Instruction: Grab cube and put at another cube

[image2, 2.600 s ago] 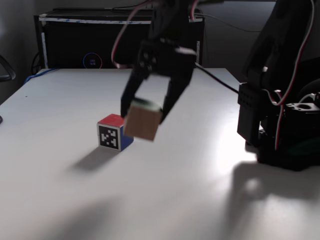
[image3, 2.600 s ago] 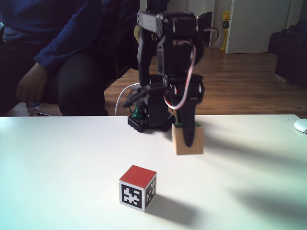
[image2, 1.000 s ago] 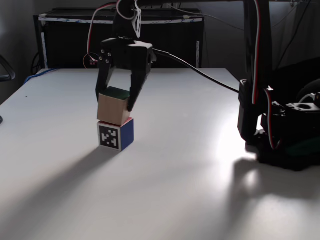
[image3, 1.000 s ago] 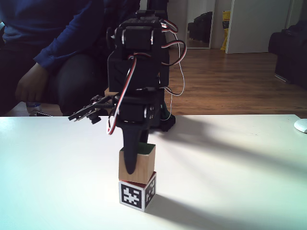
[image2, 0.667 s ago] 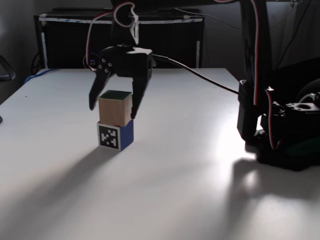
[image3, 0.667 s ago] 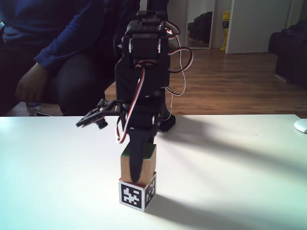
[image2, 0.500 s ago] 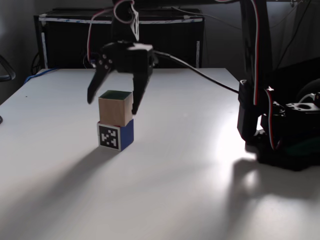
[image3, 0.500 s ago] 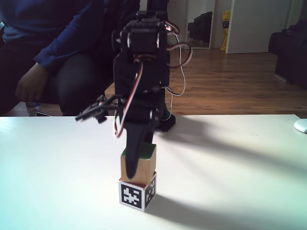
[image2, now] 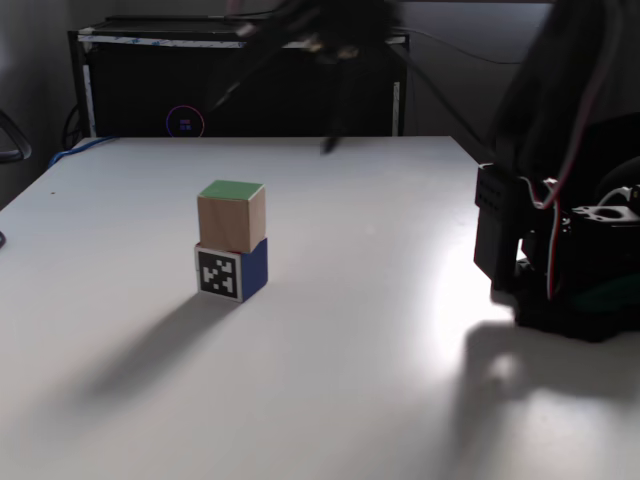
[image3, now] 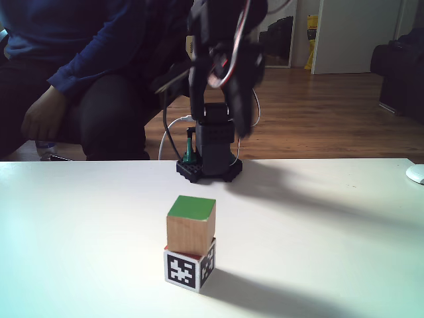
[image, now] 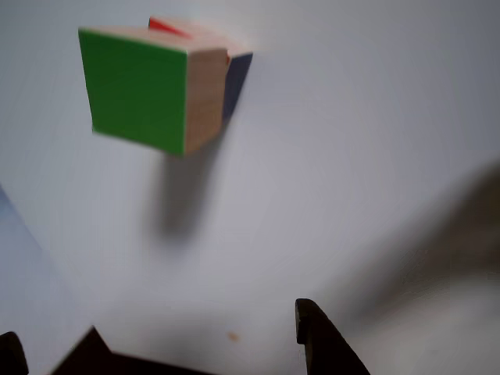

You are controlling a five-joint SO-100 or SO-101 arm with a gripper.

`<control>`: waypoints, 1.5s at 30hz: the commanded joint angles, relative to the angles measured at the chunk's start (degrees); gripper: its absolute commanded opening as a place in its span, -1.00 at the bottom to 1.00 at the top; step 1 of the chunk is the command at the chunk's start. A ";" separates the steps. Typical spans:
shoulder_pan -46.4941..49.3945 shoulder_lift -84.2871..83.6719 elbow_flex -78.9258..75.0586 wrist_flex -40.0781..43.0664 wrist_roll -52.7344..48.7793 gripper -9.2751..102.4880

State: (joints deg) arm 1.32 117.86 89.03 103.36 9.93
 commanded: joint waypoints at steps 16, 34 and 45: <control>5.27 70.58 72.33 -34.28 -8.70 -0.56; -2.20 70.58 81.30 -30.67 -7.12 -0.83; -3.25 70.58 81.12 -29.53 -9.14 -0.83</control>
State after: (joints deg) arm -1.49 188.17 172.09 73.65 1.14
